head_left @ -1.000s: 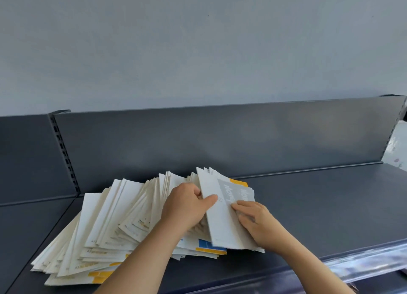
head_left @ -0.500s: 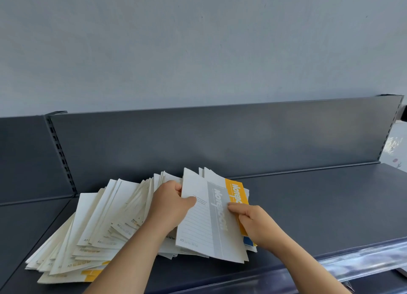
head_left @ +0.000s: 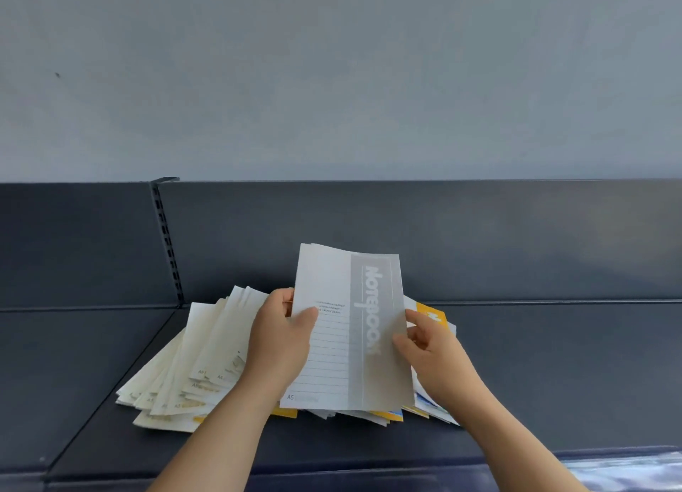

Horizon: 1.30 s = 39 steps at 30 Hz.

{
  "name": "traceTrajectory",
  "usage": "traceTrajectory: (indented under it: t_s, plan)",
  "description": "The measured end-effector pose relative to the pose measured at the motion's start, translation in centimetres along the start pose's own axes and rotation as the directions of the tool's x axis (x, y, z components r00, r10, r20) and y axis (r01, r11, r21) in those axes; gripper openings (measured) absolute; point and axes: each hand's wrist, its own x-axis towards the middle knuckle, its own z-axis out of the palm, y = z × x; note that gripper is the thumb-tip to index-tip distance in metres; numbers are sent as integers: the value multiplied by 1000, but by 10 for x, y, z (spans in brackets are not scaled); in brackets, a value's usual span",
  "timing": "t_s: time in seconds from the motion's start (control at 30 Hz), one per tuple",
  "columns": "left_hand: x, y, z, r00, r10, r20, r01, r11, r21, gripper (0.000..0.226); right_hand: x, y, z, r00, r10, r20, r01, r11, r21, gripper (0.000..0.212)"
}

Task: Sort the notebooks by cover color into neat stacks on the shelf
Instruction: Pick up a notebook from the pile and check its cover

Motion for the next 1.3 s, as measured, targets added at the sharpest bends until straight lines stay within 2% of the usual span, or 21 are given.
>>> traceTrajectory:
  t_s: [0.13, 0.3, 0.5, 0.67, 0.87, 1.1, 1.3]
  plan:
    - [-3, -2, -34, 998, -43, -42, 41, 998, -42, 12, 2, -26, 29, 999, -31, -31, 34, 996, 87, 29]
    - [-10, -14, -89, 991, -124, 42, 126, 991, -51, 41, 4, -49, 75, 999, -51, 20, 47, 990, 136, 29]
    - [-21, -33, -164, 993, -103, -65, 99, 993, -59, 49, -2, -81, 142, 990, -70, 121, 46, 980, 192, 27]
    - [-31, -52, -240, 987, -119, -112, 118, 993, -15, 47, -14, -112, 216, 980, -47, 193, -10, 959, 284, 24]
    - [-37, -83, -349, 963, -212, -169, 216, 976, 7, 33, -30, -153, 322, 973, -50, 224, -6, 970, 244, 24]
    - [-42, -118, -468, 938, -142, -316, 186, 976, 115, 32, -63, -207, 427, 958, -115, 262, 78, 986, 147, 28]
    - [-40, -145, -545, 923, -86, -374, 171, 965, 199, 28, -82, -240, 502, 945, -135, 299, 95, 985, 145, 27]
